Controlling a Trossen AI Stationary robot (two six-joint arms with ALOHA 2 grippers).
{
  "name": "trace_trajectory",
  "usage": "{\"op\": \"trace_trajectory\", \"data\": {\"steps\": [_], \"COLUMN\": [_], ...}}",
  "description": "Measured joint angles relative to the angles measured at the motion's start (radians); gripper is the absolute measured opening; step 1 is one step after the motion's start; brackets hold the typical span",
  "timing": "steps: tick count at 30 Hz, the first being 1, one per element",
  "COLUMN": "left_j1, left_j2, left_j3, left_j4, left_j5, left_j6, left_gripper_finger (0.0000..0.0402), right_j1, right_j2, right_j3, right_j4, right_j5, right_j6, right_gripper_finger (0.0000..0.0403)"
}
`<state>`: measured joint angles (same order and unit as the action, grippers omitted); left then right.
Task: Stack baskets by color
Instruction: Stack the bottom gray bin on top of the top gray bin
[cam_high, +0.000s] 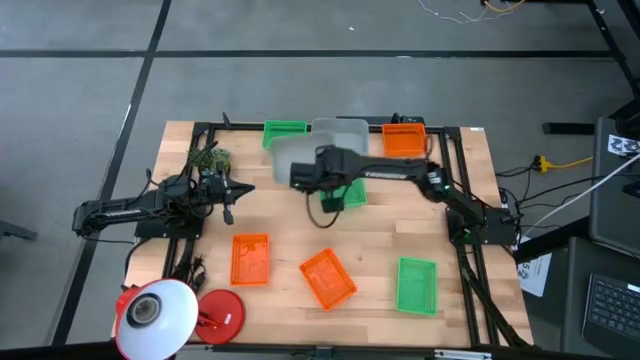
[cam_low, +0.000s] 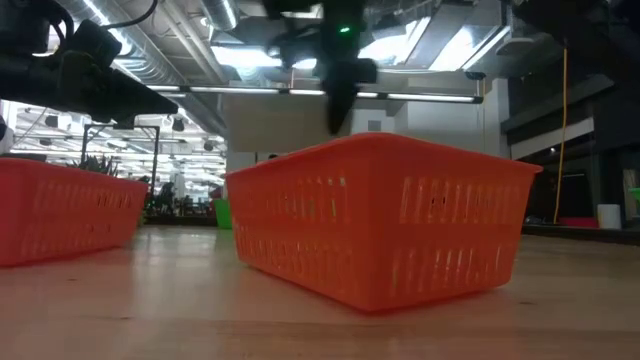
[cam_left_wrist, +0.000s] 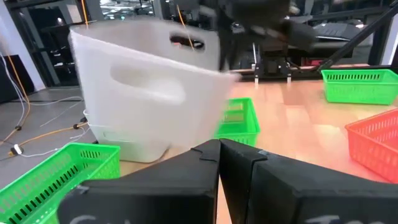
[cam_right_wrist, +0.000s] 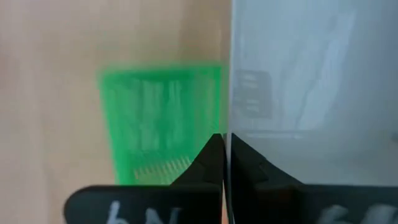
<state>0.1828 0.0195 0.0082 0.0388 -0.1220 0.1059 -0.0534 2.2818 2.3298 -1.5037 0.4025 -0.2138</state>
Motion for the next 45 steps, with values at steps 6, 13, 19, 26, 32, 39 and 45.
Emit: {"op": "trace_trajectory", "data": {"steps": [6, 13, 19, 26, 32, 39, 45], "left_j1": [0.0, 0.0, 0.0, 0.0, 0.0, 0.0, 0.0], "left_j2": [0.0, 0.0, 0.0, 0.0, 0.0, 0.0, 0.0], "left_j3": [0.0, 0.0, 0.0, 0.0, 0.0, 0.0, 0.0], "left_j4": [0.0, -0.002, -0.002, -0.002, -0.002, -0.002, -0.003], "left_j5": [0.0, 0.0, 0.0, 0.0, 0.0, 0.0, 0.0], "left_j6": [0.0, -0.001, 0.0, 0.001, 0.002, -0.012, -0.017], "left_gripper_finger": [0.0, 0.0, 0.0, 0.0, 0.0, 0.0, 0.0], "right_j1": [-0.072, -0.226, -0.37, -0.373, -0.335, -0.349, -0.394], "right_j2": [-0.135, -0.188, -0.189, -0.187, -0.187, -0.187, -0.187], "right_j3": [-0.07, -0.072, -0.15, -0.339, -0.428, -0.456, -0.456], "right_j4": [-0.066, -0.035, 0.025, 0.067, 0.145, 0.27, 0.258], "right_j5": [0.084, 0.125, -0.012, -0.084, -0.084, -0.14, -0.172], "right_j6": [0.07, -0.064, -0.066, -0.127, -0.164, -0.24, -0.235], "right_gripper_finger": [0.0001, 0.0, 0.0, 0.0, 0.0, 0.0, 0.0]}}
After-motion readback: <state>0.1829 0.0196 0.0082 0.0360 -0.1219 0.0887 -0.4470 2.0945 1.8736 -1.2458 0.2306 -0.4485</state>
